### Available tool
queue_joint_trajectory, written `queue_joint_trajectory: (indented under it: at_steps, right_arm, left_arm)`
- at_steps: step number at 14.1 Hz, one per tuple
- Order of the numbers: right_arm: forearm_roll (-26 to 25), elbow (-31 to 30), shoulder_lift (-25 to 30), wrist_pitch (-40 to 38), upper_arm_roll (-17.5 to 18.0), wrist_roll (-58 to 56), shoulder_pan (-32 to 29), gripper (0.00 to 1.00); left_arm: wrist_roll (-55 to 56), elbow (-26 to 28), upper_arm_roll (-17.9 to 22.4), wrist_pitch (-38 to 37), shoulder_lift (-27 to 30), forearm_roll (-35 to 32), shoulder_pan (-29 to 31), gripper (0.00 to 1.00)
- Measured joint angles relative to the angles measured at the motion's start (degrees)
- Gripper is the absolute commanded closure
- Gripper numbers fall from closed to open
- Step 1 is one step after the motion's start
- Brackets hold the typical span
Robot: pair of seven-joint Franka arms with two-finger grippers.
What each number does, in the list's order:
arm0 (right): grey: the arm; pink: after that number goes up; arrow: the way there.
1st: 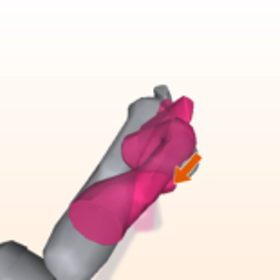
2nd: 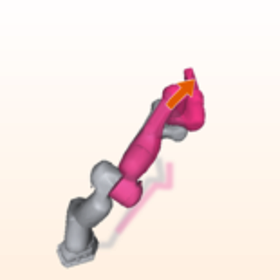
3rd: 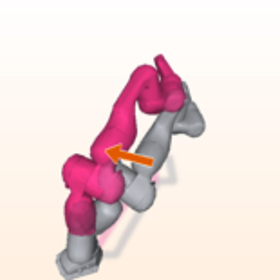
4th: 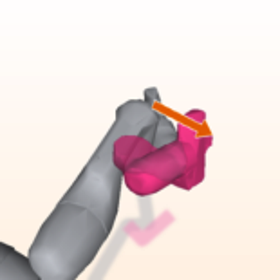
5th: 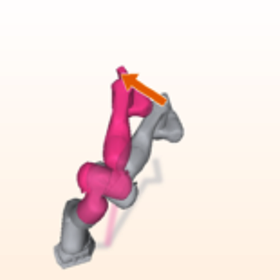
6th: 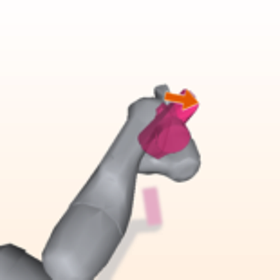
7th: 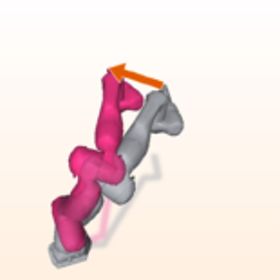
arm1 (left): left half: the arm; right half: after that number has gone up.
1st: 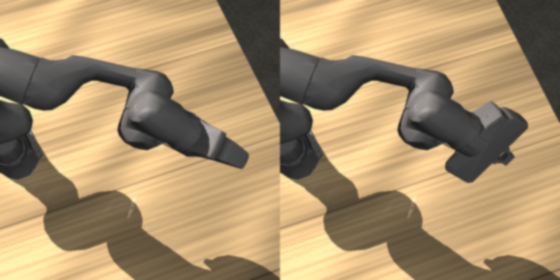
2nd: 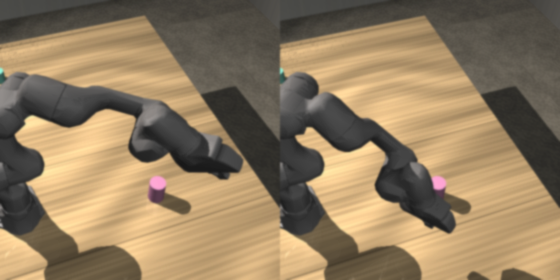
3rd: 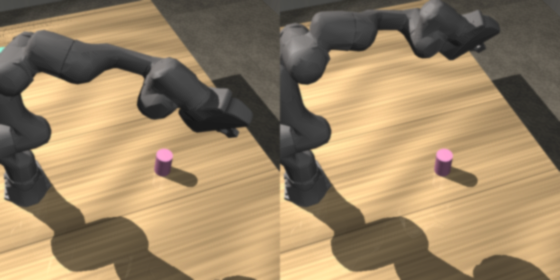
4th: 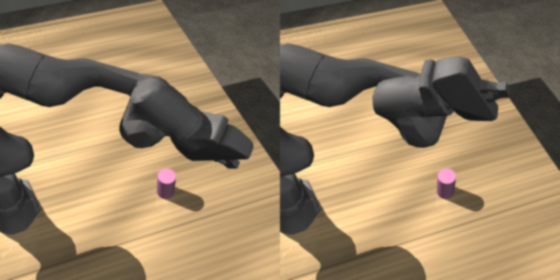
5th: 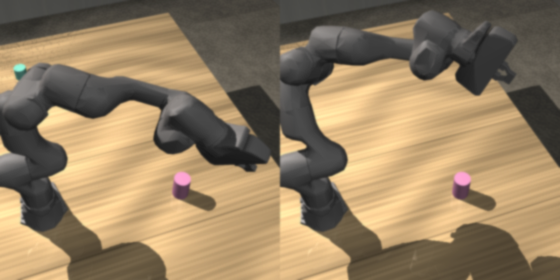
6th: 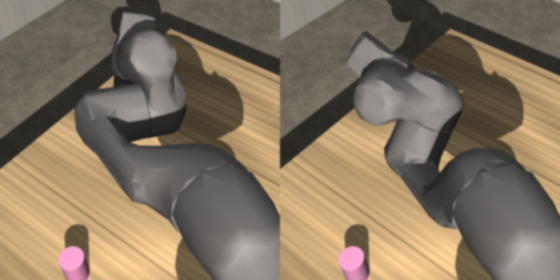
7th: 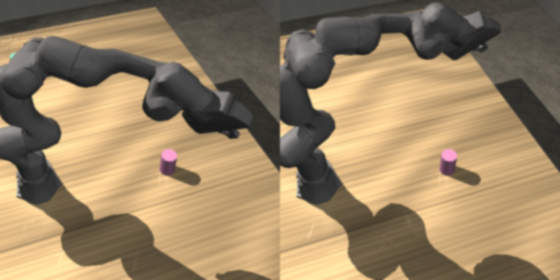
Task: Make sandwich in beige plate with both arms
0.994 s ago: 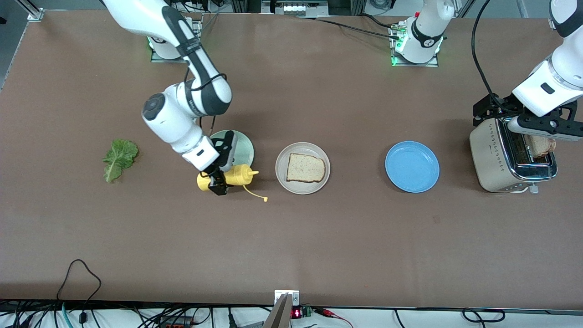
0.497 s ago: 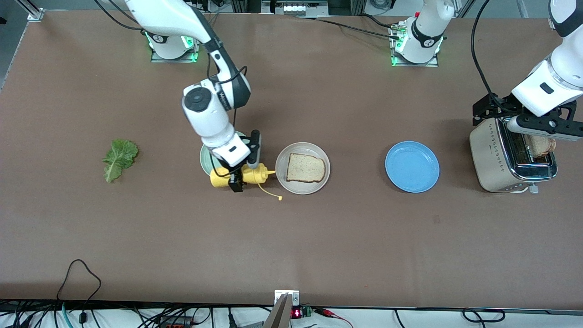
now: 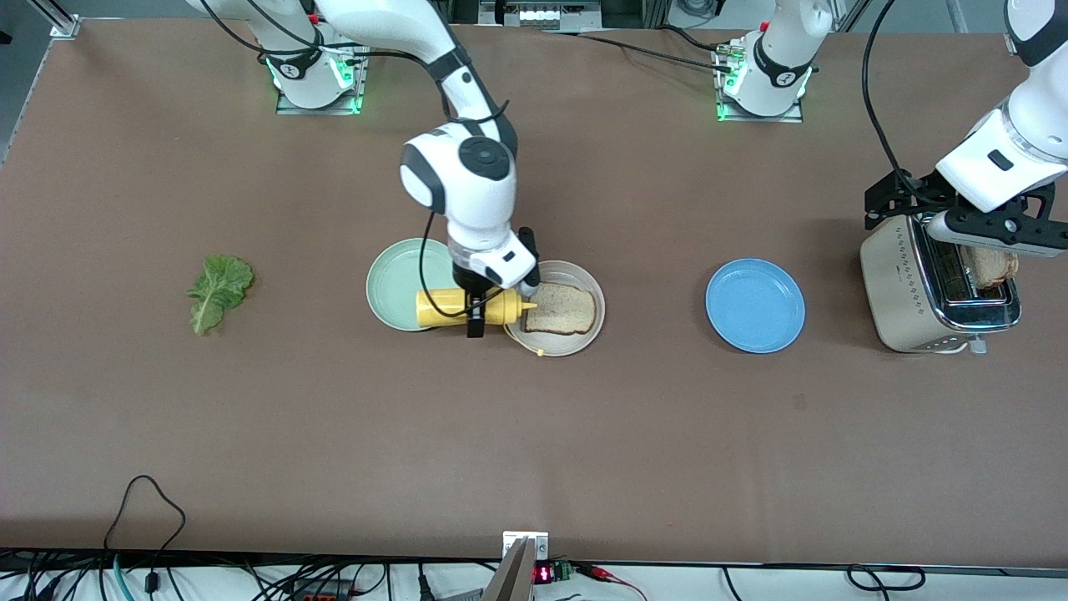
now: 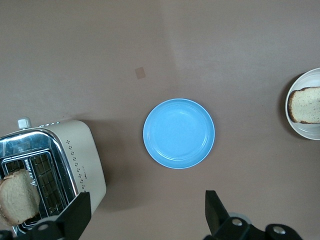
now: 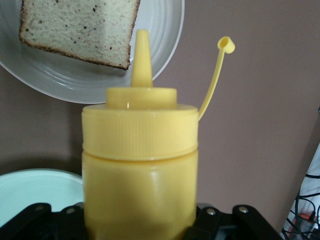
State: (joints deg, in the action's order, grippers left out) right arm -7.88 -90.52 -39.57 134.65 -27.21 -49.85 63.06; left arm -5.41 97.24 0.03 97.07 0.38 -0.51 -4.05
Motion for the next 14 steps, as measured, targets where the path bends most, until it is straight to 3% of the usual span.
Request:
queue_joint_trajectory:
  at_steps: [6, 14]
  right_arm:
    - [-7.1, 5.5, -4.2, -7.6, -0.2, 0.5, 1.3, 0.64]
    - [-9.4, 6.1, -5.8, -8.0, -0.4, 3.8, 2.5, 0.64]
  left_arm:
    - [0.1, 0.0, 0.0, -0.3, 0.0, 0.0, 0.0, 0.0]
    - [0.2, 0.0, 0.0, -0.6, 0.0, 0.0, 0.0, 0.0]
